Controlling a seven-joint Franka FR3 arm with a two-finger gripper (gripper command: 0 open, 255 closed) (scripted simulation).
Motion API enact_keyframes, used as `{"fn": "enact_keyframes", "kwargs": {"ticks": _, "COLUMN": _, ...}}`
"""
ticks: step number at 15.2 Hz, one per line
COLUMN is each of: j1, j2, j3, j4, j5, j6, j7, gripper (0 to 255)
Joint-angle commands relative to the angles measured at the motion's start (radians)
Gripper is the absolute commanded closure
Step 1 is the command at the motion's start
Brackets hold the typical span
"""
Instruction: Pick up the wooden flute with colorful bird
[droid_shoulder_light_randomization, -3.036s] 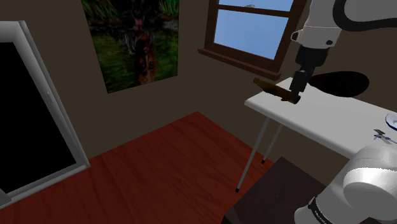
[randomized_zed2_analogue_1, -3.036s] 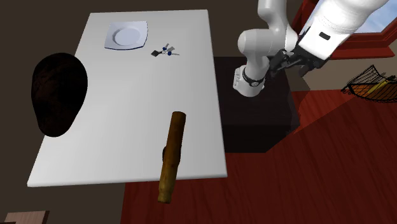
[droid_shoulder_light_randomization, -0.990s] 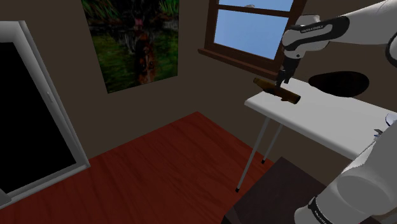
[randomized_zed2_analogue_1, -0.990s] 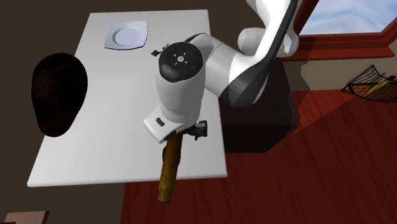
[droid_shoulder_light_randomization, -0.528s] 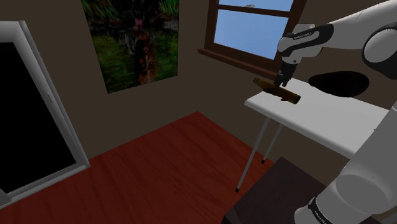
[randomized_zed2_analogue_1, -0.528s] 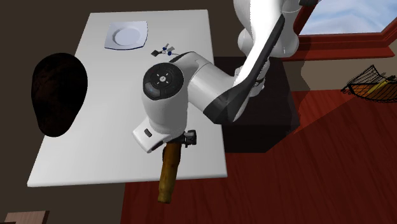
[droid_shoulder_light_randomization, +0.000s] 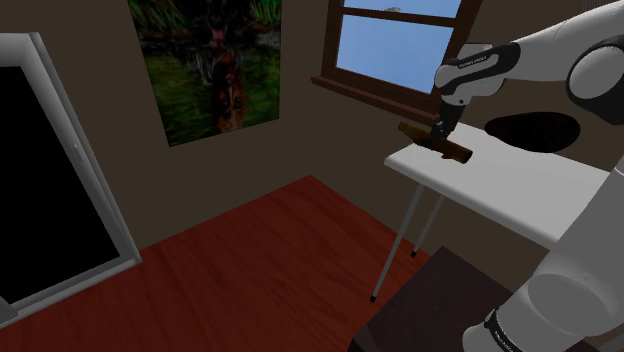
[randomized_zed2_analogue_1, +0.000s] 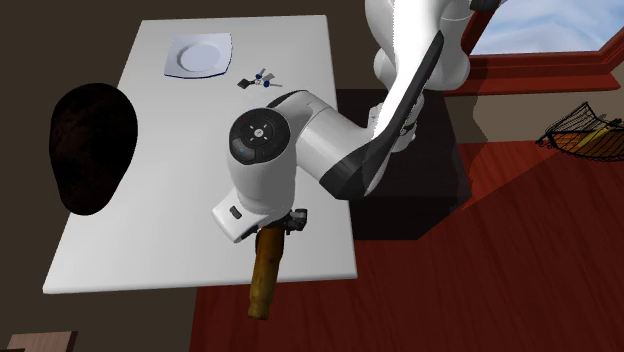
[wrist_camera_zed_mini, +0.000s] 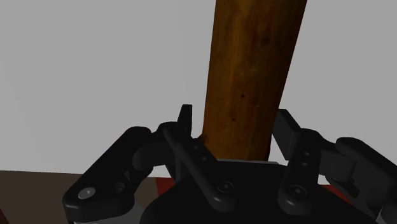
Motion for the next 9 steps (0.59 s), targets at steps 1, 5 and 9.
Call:
{"fn": "enact_keyframes", "kwargs": {"ticks": 1, "j1": 0.0, "j2": 0.001, "j3": 0.0, "j4": -0.001, "j5": 0.0, "j6": 0.001, "j7": 0.0, "gripper": 255}}
{"fn": "enact_keyframes", "kwargs": {"ticks": 5, "j1": 0.0, "j2": 0.002, "j3": 0.0, "j4": -0.001, "j5": 0.0, "j6": 0.001, "j7": 0.0, "gripper": 255}}
{"fn": "enact_keyframes", "kwargs": {"ticks": 9, "j1": 0.001, "j2": -0.008, "j3": -0.001, "j4": 0.029, "j5": -0.005, "j6": -0.038, "j7": 0.001, "gripper": 255}}
